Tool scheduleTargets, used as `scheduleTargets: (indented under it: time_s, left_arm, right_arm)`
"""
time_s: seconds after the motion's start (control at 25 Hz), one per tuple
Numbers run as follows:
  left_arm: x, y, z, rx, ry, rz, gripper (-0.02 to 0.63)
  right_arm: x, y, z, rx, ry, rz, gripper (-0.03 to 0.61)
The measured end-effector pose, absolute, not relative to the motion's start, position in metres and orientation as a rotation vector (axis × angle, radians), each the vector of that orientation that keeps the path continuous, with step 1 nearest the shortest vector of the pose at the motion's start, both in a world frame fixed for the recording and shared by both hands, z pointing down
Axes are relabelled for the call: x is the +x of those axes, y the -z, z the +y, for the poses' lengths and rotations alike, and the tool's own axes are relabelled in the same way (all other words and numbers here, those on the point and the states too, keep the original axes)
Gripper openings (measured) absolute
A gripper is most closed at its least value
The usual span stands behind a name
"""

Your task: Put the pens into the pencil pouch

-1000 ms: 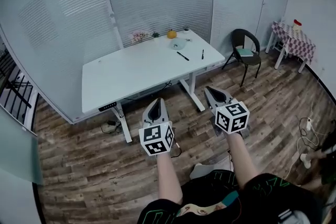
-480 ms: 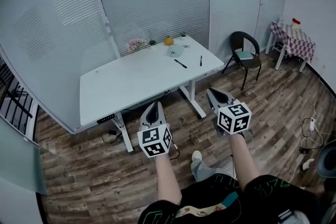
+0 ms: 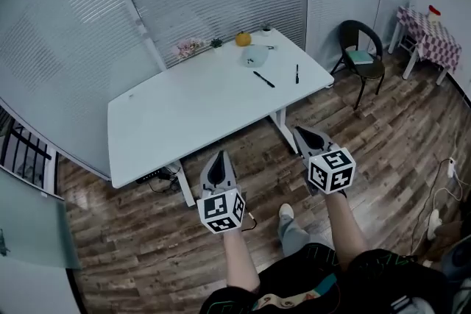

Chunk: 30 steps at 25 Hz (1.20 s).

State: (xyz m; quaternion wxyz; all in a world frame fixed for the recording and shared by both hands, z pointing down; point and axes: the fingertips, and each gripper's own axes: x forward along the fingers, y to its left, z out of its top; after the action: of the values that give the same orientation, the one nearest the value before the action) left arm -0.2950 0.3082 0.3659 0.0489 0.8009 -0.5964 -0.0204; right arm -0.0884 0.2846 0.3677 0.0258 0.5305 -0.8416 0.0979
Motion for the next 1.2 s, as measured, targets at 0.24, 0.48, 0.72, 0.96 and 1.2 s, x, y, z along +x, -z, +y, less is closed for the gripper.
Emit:
scheduleTargets:
  time_s: [0.24,0.48,0.72,0.96,1.2]
  left_arm:
    - [-0.288,-0.410,0.229,2.423,-0.015,-1.760,-0.005]
    - [-0.279,-0.420,0.162,2.404,-0.095,-1.835,-0.005]
    - [-0.268,-0.426,0.112,2.385,-0.129,-1.847,-0.003]
    - [-0.252,-0.419,0.078,2.403,-0.145,-1.807,-0.003]
    - [-0.235,-0.400,0.062,2.447,-0.153,-1.778,-0.003]
  right_arm:
    - [-0.108,-0.413,0.197,1.510,-0.363,-2.577,0.002]
    - [-0.085,-0.430,0.123,1.545,-0.437,-2.563,0.002]
    - [-0.074,-0.437,0.070,1.539,-0.459,-2.569,0.002]
    - [-0.055,-0.426,0.033,1.582,-0.447,-2.592,0.002]
    - [-0.046,-0.408,0.020,1.586,-0.416,-2.634,0.002]
